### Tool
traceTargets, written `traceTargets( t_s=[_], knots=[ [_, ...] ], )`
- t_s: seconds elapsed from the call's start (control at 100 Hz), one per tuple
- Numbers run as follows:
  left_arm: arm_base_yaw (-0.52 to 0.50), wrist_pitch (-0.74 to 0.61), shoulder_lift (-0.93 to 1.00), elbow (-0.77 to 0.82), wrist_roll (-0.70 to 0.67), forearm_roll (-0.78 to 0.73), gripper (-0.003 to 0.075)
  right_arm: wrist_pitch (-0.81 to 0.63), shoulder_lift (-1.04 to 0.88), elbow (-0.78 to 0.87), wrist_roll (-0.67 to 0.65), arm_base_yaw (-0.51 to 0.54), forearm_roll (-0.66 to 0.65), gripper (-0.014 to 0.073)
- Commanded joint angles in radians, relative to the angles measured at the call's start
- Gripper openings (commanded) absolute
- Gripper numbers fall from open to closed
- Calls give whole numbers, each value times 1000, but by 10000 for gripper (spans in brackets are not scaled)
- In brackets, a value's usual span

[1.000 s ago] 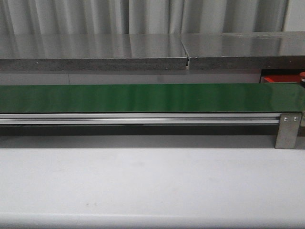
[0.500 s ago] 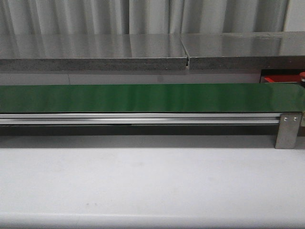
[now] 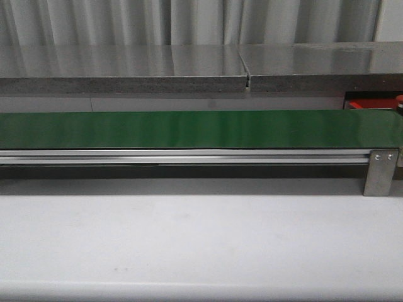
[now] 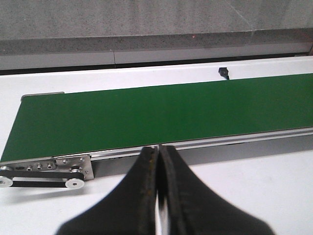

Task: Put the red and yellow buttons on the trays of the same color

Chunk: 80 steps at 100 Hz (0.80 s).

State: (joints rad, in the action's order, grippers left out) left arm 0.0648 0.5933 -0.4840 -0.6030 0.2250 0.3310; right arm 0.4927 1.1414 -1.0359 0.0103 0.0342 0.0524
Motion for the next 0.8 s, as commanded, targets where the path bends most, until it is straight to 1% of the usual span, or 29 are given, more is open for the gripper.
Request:
traceTargets(
  t_s=[0.0,0.34,0.49,0.79],
  knots=[
    [5,-64,-6,-25,-2,14,-20,-92,-67,11,10,-2,-10,-118],
    [5,-64,-6,-25,-2,14,-20,-172,-214,157,12,-2,-37,-118],
    [5,-64,-6,-25,-2,14,-20,-232,-273,223,12,-2,-41,-118],
    [5,-64,-6,-25,-2,14,-20,-269,-451,358,12,-2,-33,-118]
  ],
)
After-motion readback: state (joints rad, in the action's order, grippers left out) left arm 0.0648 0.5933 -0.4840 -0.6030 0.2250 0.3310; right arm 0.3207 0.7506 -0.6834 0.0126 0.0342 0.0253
